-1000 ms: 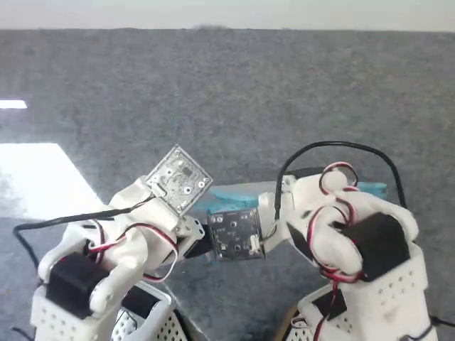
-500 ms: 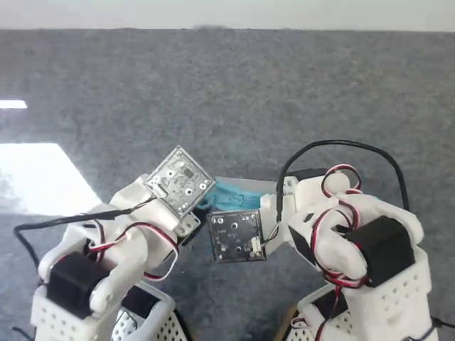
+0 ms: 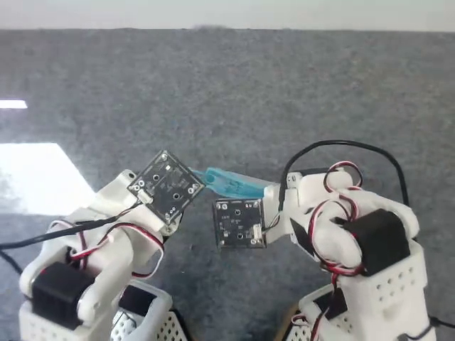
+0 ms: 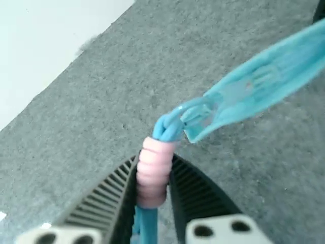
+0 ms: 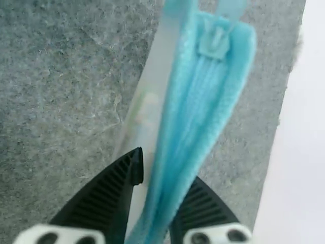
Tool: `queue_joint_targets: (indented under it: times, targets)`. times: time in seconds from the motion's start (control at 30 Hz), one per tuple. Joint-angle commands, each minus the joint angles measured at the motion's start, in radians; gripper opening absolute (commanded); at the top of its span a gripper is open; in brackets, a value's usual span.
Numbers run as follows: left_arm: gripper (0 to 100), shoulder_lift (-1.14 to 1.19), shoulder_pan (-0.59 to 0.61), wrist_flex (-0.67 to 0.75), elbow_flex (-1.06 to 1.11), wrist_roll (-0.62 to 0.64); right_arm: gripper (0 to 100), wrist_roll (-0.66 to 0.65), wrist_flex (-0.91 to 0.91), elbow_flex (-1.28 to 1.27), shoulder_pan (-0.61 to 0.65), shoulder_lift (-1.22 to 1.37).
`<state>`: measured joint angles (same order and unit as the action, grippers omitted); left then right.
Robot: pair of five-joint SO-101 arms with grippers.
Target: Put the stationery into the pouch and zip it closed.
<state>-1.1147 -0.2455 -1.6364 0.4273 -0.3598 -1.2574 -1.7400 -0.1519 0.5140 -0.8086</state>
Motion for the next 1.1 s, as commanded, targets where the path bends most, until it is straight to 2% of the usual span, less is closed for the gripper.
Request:
queue_joint_targets:
  times: [0.0, 0.2, 0.4, 0.57, 0.73, 0.9, 1.07]
  targets:
    - [4, 0.002, 0.02, 0.058, 0.031, -0.02, 0.9, 0.051, -0.033, 0.12, 0.056, -0.022]
    - [4, 0.002, 0.028, 0.138, 0.113, -0.021, 0.9, 0.137, -0.056, 0.245, 0.137, -0.022]
    - [4, 0.003, 0.186, 0.196, 0.117, -0.084, 0.9, 0.152, -0.056, 0.244, 0.171, -0.073]
    - [4, 0.005, 0.199, 0.21, 0.117, -0.089, 0.9, 0.186, -0.056, 0.244, 0.214, -0.107]
    - [4, 0.091, 0.207, 0.212, 0.116, -0.089, 0.9, 0.187, -0.058, 0.249, 0.213, -0.113]
    - [3, 0.189, 0.316, 0.301, 0.117, -0.091, 0.9, 0.187, -0.059, 0.25, 0.202, -0.116]
    - [3, 0.279, 0.33, 0.333, 0.116, -0.132, 0.9, 0.187, -0.058, 0.31, 0.189, -0.114]
